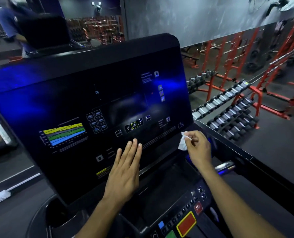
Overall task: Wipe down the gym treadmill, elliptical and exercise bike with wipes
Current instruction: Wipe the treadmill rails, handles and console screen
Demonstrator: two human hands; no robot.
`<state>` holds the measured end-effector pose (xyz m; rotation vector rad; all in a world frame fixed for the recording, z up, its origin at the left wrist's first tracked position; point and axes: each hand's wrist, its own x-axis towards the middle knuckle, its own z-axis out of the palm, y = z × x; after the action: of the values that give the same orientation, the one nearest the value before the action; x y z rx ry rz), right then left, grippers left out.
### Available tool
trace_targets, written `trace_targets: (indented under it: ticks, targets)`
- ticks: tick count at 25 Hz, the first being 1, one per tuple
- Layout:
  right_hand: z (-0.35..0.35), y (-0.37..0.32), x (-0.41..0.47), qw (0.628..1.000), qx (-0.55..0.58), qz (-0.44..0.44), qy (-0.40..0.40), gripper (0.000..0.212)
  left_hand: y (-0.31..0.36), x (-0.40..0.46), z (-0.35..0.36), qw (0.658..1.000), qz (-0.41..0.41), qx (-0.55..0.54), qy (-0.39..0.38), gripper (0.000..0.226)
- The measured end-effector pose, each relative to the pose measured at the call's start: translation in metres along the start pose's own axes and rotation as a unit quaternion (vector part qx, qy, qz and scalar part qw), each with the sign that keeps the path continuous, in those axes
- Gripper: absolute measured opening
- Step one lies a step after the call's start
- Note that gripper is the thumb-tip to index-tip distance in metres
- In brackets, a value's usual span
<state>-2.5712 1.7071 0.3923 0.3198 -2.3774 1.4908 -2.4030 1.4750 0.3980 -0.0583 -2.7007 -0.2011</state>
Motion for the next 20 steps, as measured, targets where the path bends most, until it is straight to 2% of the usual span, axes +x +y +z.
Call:
trace_targets:
  ticks: [5, 7, 11, 16, 18, 20]
  targets:
    - [-0.023, 0.022, -0.001, 0.999, -0.009, 0.033, 0.032, 0.016, 0.011, -0.017, 0.021, 0.996, 0.061, -0.040, -0.054, 0.062]
    - [-0.024, 0.027, 0.017, 0.999, -0.029, 0.024, 0.038, 0.015, 0.012, -0.030, 0.029, 0.995, 0.062, -0.032, -0.076, 0.061]
    - [-0.006, 0.034, 0.048, 0.996, -0.088, 0.006, 0.001, 0.014, 0.020, -0.051, 0.035, 0.992, 0.025, -0.001, -0.123, 0.059]
    - [0.020, 0.034, 0.035, 0.996, -0.082, 0.045, 0.000, 0.015, 0.046, -0.077, 0.031, 0.972, -0.045, -0.125, -0.192, 0.060]
    - [0.029, 0.028, 0.015, 0.996, -0.083, 0.010, -0.037, 0.013, 0.045, -0.093, 0.030, 0.949, -0.081, -0.203, -0.229, 0.060]
    - [0.034, 0.018, -0.003, 0.993, -0.087, -0.041, -0.072, 0.012, 0.042, -0.105, 0.029, 0.944, -0.074, -0.219, -0.234, 0.060]
